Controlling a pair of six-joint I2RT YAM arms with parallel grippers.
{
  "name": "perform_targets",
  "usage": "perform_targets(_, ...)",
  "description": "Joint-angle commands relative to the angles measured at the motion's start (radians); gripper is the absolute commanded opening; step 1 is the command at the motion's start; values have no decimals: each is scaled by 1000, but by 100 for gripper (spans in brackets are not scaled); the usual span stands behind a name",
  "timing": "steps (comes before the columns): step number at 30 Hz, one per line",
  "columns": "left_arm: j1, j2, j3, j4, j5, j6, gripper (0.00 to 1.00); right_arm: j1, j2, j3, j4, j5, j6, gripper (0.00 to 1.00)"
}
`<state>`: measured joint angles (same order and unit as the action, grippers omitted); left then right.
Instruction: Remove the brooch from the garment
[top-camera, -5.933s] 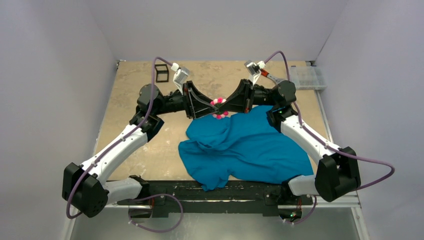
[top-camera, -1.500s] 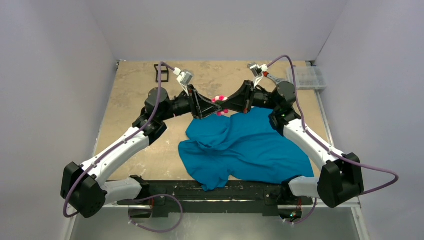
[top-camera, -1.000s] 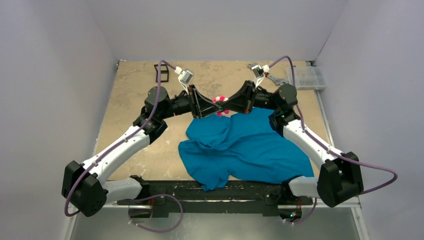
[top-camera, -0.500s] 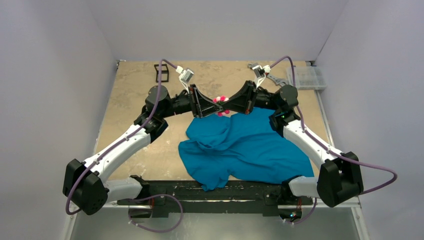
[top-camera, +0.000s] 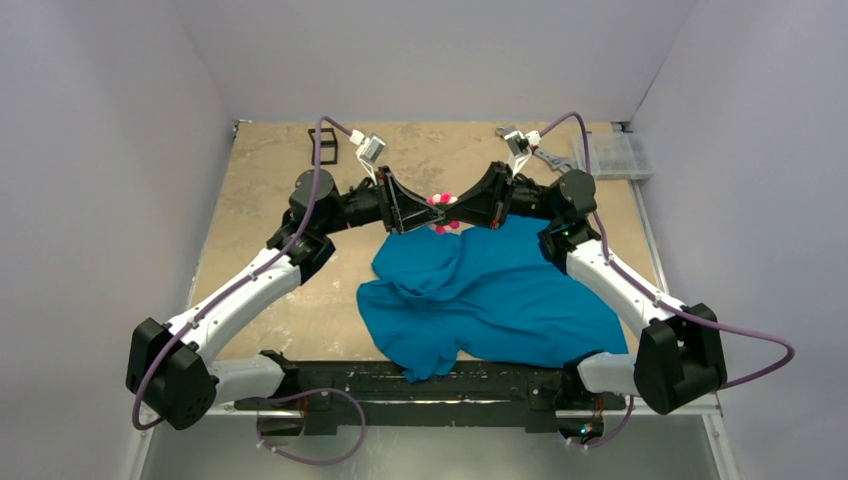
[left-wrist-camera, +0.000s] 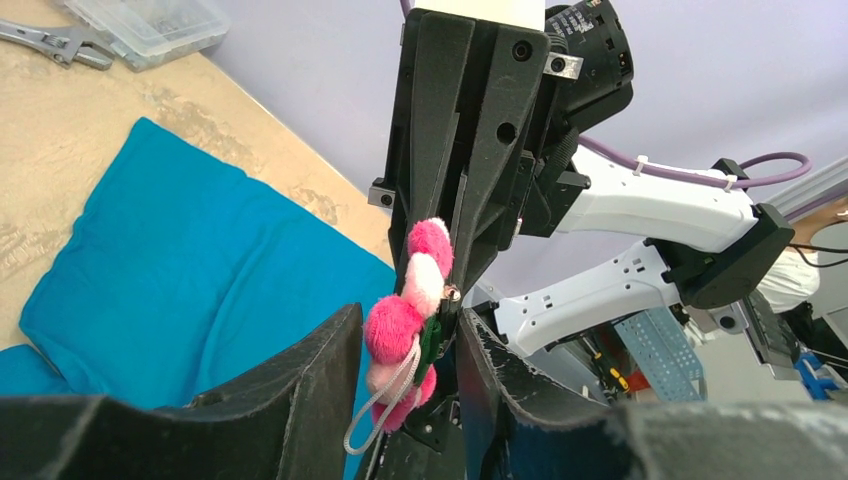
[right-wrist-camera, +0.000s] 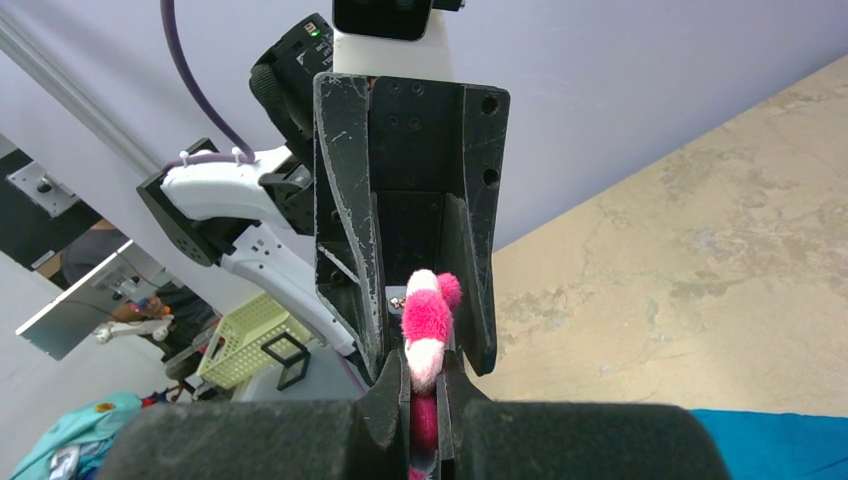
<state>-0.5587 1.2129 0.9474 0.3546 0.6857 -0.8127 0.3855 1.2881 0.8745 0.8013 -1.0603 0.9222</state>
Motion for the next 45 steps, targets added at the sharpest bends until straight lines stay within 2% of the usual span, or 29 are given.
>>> perform_targets(1, 26, 4, 42, 22, -46, -10, 38, 6, -21, -4, 43, -50, -2, 0)
perform_targets(11, 29, 9, 25, 34, -35, -18, 31, 7, -20, -13, 95, -61, 29, 0)
perform_targets(45, 23, 120, 51, 154, 40, -115, 23, 29, -25, 18, 87, -147, -47, 0)
